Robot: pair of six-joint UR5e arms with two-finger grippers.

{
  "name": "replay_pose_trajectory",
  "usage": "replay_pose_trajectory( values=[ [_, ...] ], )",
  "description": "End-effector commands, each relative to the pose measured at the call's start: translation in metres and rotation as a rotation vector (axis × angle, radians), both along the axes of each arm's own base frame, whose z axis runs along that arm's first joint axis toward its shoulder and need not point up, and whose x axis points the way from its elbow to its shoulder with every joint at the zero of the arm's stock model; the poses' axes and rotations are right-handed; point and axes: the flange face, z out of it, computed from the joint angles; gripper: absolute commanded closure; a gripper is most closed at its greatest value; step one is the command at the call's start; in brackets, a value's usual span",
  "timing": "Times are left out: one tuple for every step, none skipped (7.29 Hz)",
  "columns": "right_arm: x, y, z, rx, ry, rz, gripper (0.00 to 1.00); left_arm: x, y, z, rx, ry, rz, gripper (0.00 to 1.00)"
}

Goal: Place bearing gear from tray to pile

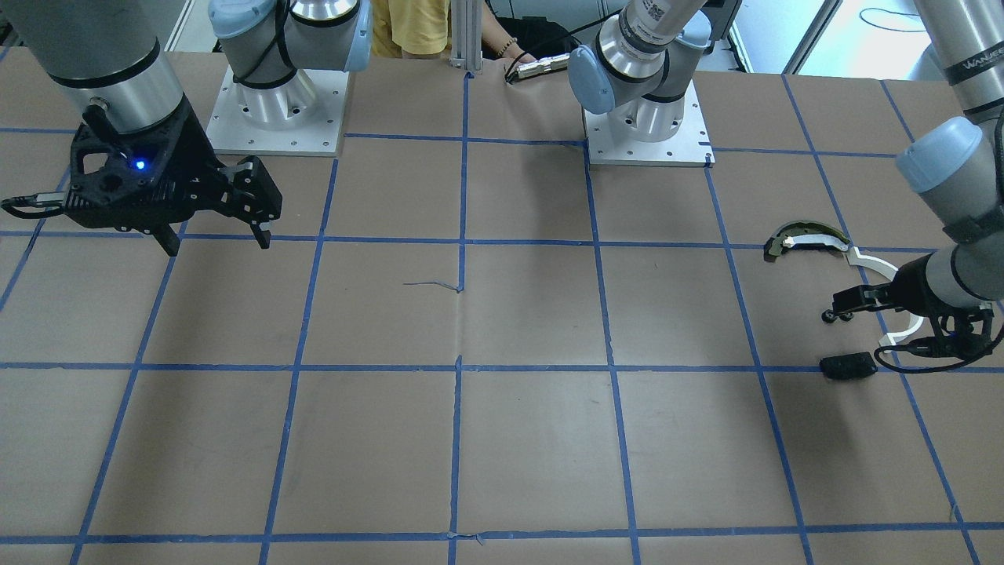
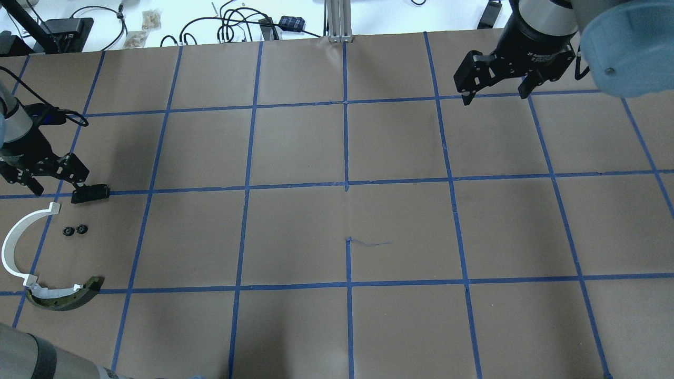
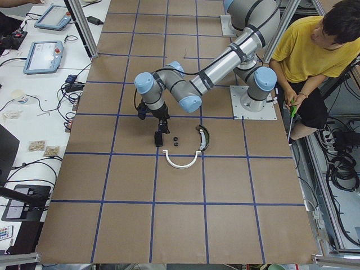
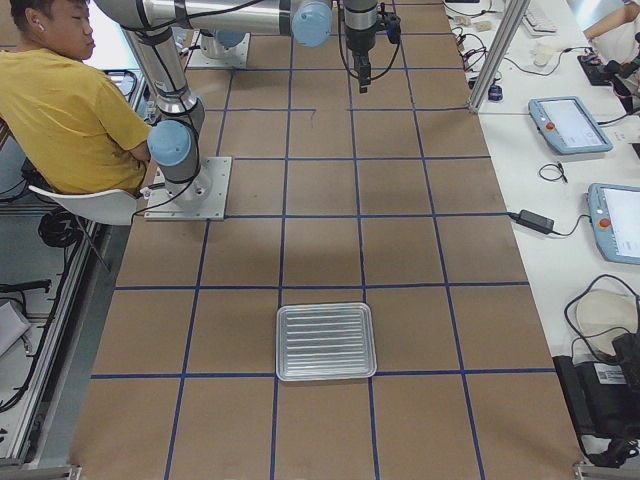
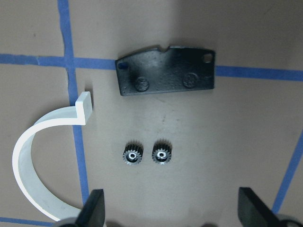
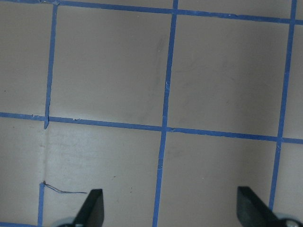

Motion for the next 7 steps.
replay_pose_trajectory(
  values=[
    [0.0, 0.0, -0.001, 0.001, 0.0, 0.0, 0.0, -0.067, -0.006, 0.062, -0.151, 0.02, 0.018, 0.0],
    [0.0, 0.001, 0.002, -0.002, 0.0, 0.0, 0.0, -0.104, -0.004, 0.091, -0.213, 0.04, -0.013, 0.0],
    [0.0, 0.0, 0.0, -0.001, 0.0, 0.0, 0.0, -0.142, 0.004, 0.115, -0.235, 0.029, -0.019, 0.0],
    [0.0, 0.0, -0.001, 0.001, 0.0, 0.0, 0.0, -0.179, 0.009, 0.134, -0.266, 0.022, -0.051, 0.0],
    [0.0, 0.001, 0.002, -0.004, 0.001, -0.002, 0.0, -0.215, 0.014, 0.143, -0.28, 0.036, -0.09, 0.0],
    [0.0, 0.001, 0.002, -0.002, 0.0, 0.0, 0.0, -0.252, 0.027, 0.16, -0.305, 0.092, -0.131, 0.0],
    [0.0, 0.0, 0.001, -0.002, 0.0, 0.0, 0.0, -0.274, 0.038, 0.158, -0.262, 0.099, -0.141, 0.0]
  ],
)
